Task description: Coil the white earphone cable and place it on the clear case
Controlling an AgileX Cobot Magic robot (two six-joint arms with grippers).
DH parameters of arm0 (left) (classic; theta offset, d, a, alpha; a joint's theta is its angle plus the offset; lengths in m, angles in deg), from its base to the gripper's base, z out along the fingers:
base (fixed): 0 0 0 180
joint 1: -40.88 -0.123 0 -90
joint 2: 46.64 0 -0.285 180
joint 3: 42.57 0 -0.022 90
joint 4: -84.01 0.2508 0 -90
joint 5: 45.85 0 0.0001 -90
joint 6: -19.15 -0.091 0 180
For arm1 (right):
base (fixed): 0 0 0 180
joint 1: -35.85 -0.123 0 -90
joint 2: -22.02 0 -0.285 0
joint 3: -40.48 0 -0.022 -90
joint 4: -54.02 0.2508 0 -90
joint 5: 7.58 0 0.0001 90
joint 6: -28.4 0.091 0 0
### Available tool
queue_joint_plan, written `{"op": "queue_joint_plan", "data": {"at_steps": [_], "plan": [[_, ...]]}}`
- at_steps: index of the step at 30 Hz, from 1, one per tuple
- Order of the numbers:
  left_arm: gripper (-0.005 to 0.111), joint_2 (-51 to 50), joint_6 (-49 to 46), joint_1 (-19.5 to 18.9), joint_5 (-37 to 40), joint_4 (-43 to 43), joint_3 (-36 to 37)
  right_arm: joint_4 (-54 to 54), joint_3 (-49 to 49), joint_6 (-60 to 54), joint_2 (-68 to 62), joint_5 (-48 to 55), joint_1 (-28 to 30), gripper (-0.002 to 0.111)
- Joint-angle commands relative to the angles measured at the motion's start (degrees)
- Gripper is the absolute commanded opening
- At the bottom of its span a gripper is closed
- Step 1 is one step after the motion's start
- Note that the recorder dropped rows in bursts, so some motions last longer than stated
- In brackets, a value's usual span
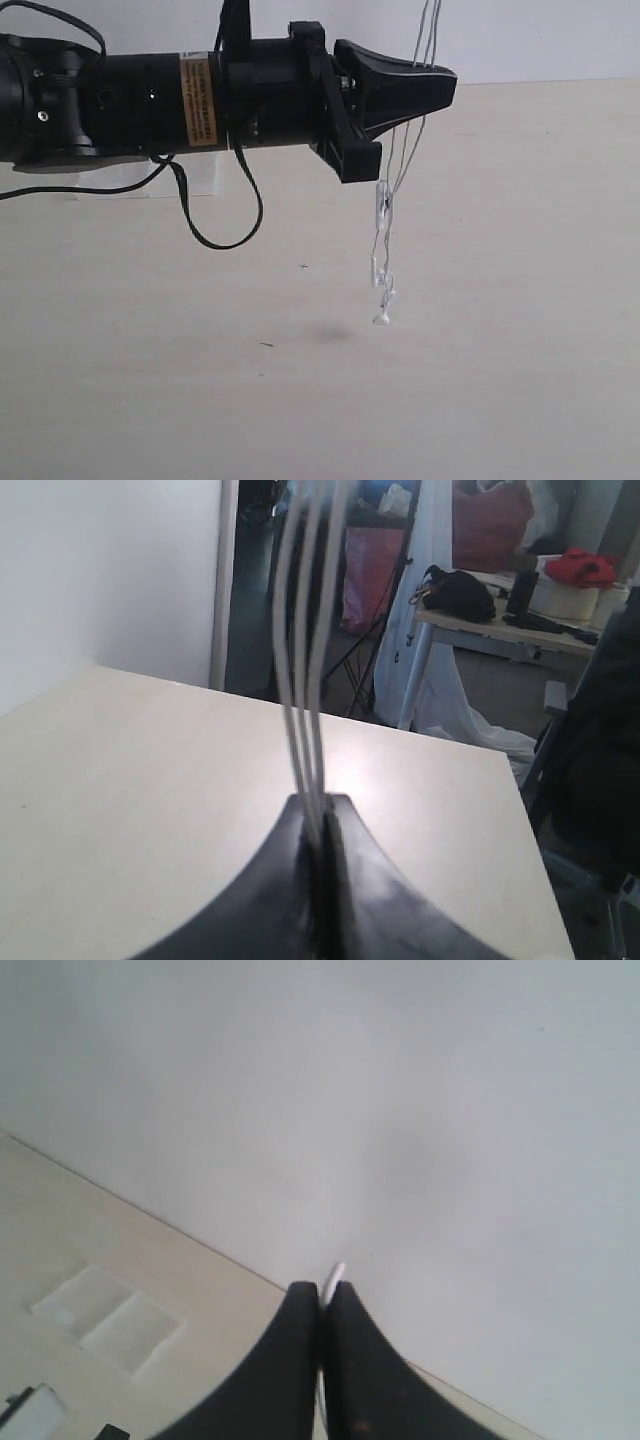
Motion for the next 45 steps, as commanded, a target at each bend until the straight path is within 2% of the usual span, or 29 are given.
{"op": "queue_joint_plan", "data": {"at_steps": [1,12,20,25,31,35,45], "plan": [[0.000,3.49,4.32,-0.18,-0.10,3.07,-0.21,-2.85,0.41,1.91,-0.04,1.46,-0.18,0.000],[0.000,8.53,8.18,-0.18,4.20,7.35,-0.21,-11.01,0.29,5.26,-0.67,1.46,-0.18,0.000],[0.000,10.07,10.11,-0.18,6.17,8.32,-0.21,-13.63,-4.33,6.14,-0.23,1.46,-0.18,0.000],[0.000,12.46,13.67,-0.95,7.50,11.53,-0.21,-19.19,-9.11,7.86,-0.14,1.46,-0.02,0.000],[0.000,14.65,20.54,-3.93,9.44,17.14,-0.21,-16.13,-14.70,8.22,0.76,1.46,4.21,0.000],[0.000,15.69,22.12,-5.39,9.09,17.76,-0.21,-15.83,-19.22,8.34,2.14,1.46,5.58,0.000],[0.000,16.99,23.45,-5.39,9.31,17.92,-0.21,-14.66,-33.78,12.84,5.12,1.46,5.95,0.000]]}}
